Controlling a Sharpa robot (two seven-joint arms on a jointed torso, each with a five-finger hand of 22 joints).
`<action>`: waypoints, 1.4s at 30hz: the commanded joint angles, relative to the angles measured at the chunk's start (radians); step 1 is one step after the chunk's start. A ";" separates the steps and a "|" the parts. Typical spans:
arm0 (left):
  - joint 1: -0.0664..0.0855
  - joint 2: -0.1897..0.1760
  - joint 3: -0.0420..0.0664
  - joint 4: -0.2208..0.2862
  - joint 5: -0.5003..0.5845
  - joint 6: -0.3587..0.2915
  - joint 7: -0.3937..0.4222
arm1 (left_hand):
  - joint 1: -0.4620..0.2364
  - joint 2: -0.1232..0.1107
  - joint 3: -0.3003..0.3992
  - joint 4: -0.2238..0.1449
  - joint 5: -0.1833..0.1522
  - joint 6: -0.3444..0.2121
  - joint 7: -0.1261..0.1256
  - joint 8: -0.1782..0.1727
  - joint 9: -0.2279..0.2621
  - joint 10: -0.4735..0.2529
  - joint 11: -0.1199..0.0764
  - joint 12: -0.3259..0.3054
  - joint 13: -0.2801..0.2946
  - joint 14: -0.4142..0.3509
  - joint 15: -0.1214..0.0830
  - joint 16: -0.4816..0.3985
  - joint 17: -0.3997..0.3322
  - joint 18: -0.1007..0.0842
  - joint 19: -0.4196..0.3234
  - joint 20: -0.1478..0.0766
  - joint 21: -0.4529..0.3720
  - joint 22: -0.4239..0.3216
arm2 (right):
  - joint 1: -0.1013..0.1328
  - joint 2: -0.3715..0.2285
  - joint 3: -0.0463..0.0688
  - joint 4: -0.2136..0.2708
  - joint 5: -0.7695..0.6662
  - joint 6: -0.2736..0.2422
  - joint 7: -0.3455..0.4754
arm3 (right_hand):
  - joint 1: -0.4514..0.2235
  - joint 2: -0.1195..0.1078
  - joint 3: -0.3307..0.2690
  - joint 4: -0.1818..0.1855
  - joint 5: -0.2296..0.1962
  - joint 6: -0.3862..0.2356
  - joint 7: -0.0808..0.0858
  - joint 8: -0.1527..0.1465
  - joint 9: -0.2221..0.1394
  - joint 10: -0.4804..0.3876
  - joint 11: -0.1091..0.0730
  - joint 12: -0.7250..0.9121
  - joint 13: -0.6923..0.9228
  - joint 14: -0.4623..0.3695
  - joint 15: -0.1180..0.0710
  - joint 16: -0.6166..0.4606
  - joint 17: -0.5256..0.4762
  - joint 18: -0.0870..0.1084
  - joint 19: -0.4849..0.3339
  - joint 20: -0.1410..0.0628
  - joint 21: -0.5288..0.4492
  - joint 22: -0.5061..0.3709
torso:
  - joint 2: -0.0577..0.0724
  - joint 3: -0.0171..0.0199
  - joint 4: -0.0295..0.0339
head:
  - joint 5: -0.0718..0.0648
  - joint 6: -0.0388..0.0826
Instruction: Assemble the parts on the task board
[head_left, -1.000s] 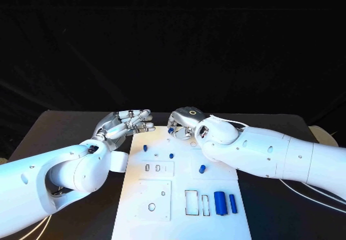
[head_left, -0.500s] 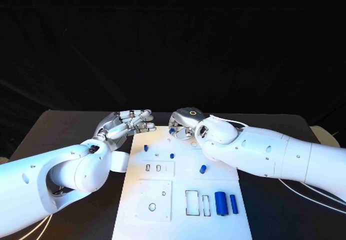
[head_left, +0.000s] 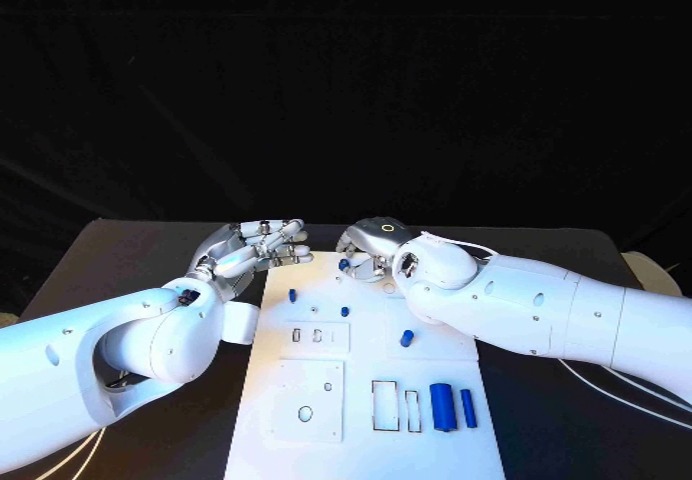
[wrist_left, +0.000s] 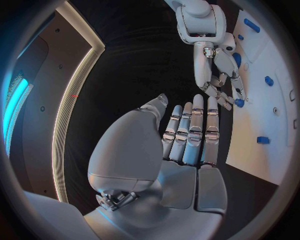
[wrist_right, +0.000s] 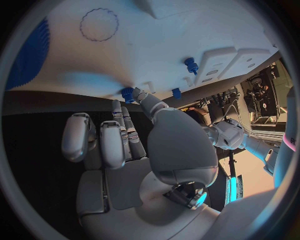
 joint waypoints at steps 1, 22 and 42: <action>0.002 -0.001 0.001 -0.001 0.000 0.021 0.001 | -0.002 -0.005 -0.001 -0.006 -0.006 0.001 0.005 -0.006 -0.001 -0.001 0.004 -0.005 -0.002 0.002 0.007 -0.006 0.002 0.013 0.003 0.003 -0.003 -0.001 | 0.000 -0.030 0.000 0.035 0.004 -0.026 0.011 | 0.006 -0.007 -0.011 0.004 0.004 0.008 -0.002 0.004 0.000 0.000 -0.003 0.010 -0.001 0.030 0.007 -0.003 0.004 0.018 -0.001 0.003 -0.003 0.005 | -0.001 0.0011 -0.0031 | 0.002 0.001; 0.002 0.002 0.000 -0.032 0.000 0.034 -0.002 | -0.001 -0.004 0.000 -0.007 -0.006 0.002 0.002 -0.007 -0.001 0.000 0.003 -0.006 -0.001 0.000 0.008 -0.010 0.002 0.013 0.001 0.004 -0.005 -0.003 | 0.014 -0.403 0.013 0.277 0.252 0.058 -0.028 | 0.002 -0.051 -0.210 0.147 0.103 0.042 -0.021 0.102 0.032 0.226 -0.068 0.851 0.733 0.063 -0.044 0.094 0.162 -0.006 0.074 -0.046 0.060 0.129 | -0.024 0.0055 -0.0209 | -0.012 0.003; 0.002 0.005 0.000 -0.034 0.000 0.039 -0.007 | -0.001 -0.004 0.000 -0.008 -0.006 0.003 0.001 -0.007 -0.001 0.001 0.002 -0.007 -0.001 -0.001 0.008 -0.011 0.002 0.013 0.001 0.004 -0.005 -0.003 | 0.009 -0.336 0.012 0.189 0.282 0.110 -0.042 | 0.066 -0.039 -0.305 0.240 0.112 -0.037 -0.006 0.167 0.046 0.266 -0.048 1.168 1.071 0.081 -0.027 0.149 0.270 -0.013 0.095 -0.029 0.076 0.169 | -0.019 0.0061 -0.0163 | -0.013 -0.001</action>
